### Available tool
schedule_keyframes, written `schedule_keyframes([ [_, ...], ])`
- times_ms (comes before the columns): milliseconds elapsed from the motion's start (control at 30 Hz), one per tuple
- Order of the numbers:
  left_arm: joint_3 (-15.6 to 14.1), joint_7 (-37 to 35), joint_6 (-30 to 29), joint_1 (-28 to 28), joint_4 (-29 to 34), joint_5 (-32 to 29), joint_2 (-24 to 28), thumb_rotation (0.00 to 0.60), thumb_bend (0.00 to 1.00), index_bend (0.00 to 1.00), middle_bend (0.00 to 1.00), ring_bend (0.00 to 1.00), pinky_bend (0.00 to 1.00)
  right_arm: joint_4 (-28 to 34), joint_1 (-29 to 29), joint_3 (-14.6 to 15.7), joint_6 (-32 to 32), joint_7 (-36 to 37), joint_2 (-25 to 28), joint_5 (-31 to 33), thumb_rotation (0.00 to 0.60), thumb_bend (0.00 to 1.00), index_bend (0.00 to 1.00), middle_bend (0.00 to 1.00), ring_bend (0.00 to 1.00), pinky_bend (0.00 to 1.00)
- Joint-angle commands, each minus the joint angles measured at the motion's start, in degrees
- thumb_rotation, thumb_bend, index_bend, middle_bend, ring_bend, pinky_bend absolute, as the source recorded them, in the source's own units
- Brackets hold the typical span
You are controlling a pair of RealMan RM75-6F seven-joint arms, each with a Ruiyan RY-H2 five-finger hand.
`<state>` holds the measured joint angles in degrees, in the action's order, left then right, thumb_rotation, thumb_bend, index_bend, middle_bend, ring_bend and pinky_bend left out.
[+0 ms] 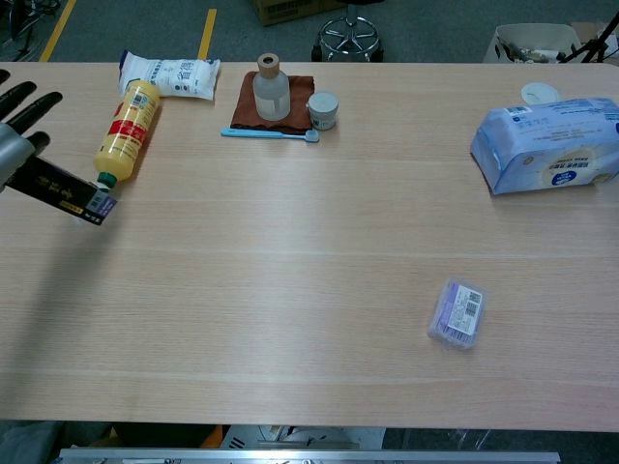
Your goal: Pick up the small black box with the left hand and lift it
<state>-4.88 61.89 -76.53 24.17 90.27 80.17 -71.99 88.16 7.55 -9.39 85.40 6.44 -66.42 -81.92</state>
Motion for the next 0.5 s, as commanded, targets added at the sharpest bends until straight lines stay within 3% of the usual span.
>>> schedule_keyframes([
  [33,-1.16,3.01,1.00,0.42,-1.92,2.28,0.88,0.600,0.44,0.49,0.00,0.00,0.05,0.09,0.04,-0.01,-0.03,-0.09,0.03,-0.04,0.600,0.42,0.41,0.29,0.24,0.36],
  [200,-1.46,7.71,1.48,0.80,-4.80,4.73,1.41,0.600,0.44,0.49,0.00,0.00,0.05,0.12,-0.06,-0.02,0.15,-0.05,0.13,-0.01,0.600,0.42,0.41,0.29,0.24,0.36],
  [500,0.07,8.56,0.10,0.39,-8.25,7.28,1.16,0.600,0.44,0.49,0.00,0.00,0.06,0.22,-0.25,-0.07,0.34,0.14,0.29,0.12,0.600,0.42,0.41,0.29,0.24,0.36],
])
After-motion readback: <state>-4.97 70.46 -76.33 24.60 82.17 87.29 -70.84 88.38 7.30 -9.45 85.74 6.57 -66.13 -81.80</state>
